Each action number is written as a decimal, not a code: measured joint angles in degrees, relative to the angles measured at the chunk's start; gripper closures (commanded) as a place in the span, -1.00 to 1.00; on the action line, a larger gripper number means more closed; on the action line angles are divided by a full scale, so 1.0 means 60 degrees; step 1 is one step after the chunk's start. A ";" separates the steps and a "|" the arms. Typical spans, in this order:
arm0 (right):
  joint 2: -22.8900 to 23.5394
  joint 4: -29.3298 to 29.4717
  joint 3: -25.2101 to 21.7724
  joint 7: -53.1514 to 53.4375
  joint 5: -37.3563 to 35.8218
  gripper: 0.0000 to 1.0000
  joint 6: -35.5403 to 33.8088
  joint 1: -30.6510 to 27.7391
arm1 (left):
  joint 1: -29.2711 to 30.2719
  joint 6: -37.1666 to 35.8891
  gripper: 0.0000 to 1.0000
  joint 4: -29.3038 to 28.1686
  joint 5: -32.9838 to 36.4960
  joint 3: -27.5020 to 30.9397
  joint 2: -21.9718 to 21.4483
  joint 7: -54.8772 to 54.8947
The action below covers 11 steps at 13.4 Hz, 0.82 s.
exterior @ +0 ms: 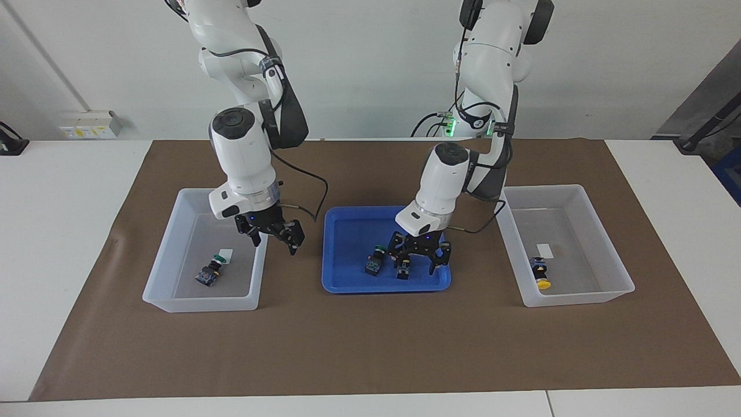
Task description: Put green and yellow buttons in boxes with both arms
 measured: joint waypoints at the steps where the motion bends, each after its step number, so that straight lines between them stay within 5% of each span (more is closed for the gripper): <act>1: 0.0025 0.0000 0.0004 0.0207 0.0001 -1.00 0.0049 0.0120 | -0.0046 0.0010 0.30 -0.0002 -0.0014 0.0004 0.0043 -0.0155; 3: 0.0112 0.0000 0.0008 0.0817 0.0002 -1.00 0.0199 0.0495 | -0.0084 0.0004 1.00 -0.0027 -0.0014 0.0004 0.0050 -0.0522; 8: 0.0374 0.0010 0.0025 0.1824 0.0454 -1.00 0.0721 0.1225 | -0.0103 -0.0131 1.00 -0.0030 -0.0016 0.0112 -0.0067 -0.0713; 11: 0.0700 0.0320 0.0028 0.1832 0.1002 -1.00 0.0910 0.1398 | 0.0509 -0.1710 1.00 -0.0055 -0.0021 0.0282 -0.1261 -0.0474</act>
